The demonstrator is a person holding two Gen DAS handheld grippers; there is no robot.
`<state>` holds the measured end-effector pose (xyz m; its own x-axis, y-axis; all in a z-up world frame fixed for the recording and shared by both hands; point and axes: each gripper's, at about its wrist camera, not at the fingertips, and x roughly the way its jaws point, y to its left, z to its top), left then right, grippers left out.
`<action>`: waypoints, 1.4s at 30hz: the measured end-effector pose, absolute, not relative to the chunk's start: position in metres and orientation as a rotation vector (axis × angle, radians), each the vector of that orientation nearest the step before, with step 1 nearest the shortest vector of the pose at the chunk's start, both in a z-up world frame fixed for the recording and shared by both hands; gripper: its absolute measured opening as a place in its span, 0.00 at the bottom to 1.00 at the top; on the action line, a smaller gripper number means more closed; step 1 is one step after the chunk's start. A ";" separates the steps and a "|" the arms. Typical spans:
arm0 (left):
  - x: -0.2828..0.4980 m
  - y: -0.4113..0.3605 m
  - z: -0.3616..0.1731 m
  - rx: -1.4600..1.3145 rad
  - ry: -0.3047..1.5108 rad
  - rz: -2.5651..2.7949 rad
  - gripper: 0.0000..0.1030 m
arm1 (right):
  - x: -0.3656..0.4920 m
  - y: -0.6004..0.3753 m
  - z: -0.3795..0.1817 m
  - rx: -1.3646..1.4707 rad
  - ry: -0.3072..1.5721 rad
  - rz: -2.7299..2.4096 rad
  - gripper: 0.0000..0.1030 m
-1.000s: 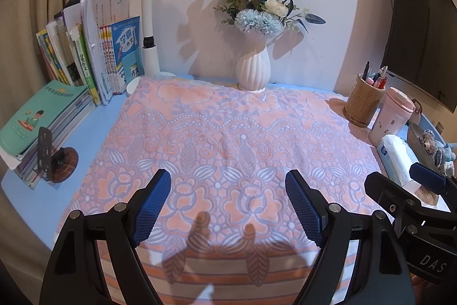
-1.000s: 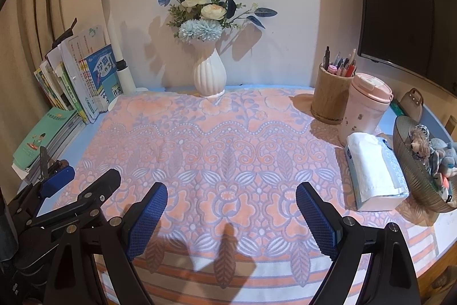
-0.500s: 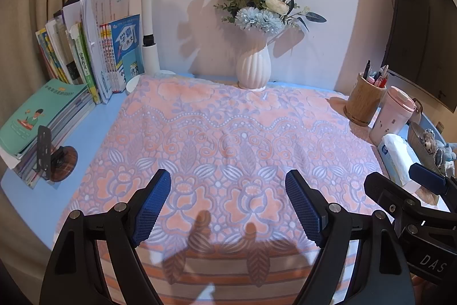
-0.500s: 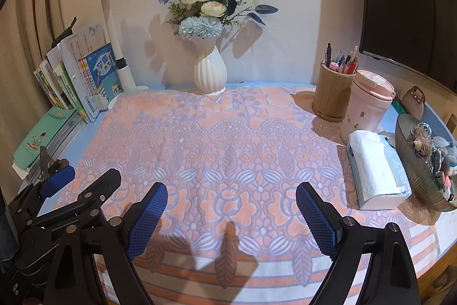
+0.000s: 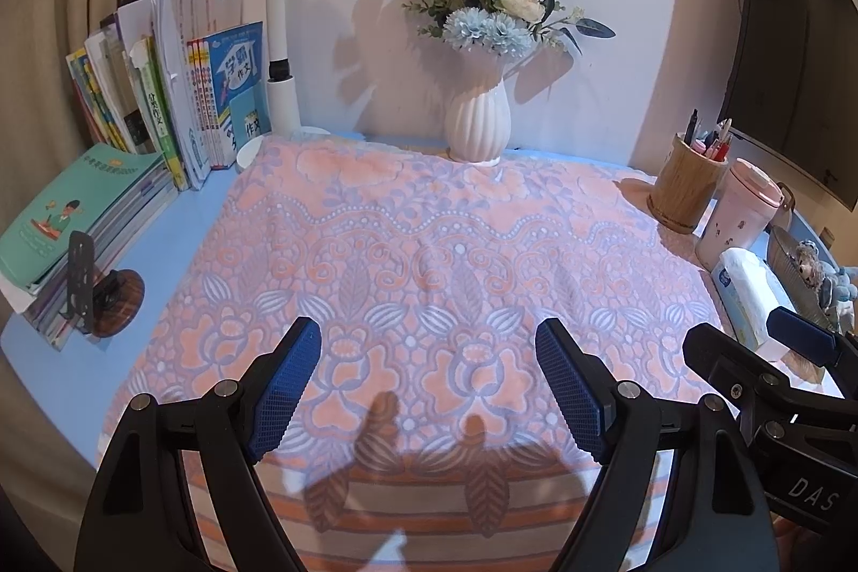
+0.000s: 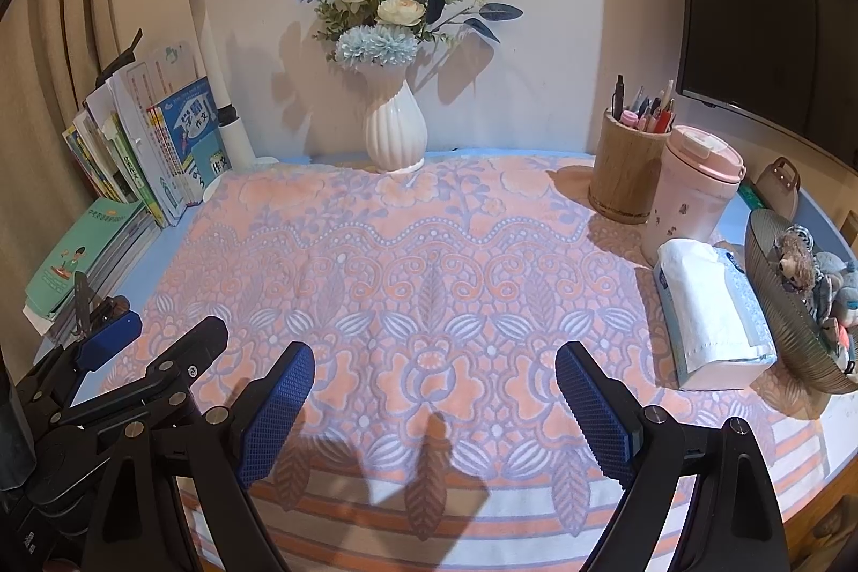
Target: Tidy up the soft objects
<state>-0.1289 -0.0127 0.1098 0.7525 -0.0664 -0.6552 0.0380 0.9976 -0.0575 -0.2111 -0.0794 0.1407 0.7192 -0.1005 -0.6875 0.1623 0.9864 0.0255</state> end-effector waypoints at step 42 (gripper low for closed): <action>-0.052 -0.023 0.022 0.021 0.951 -0.058 0.79 | -0.132 -0.108 0.052 -0.006 0.842 -0.158 0.88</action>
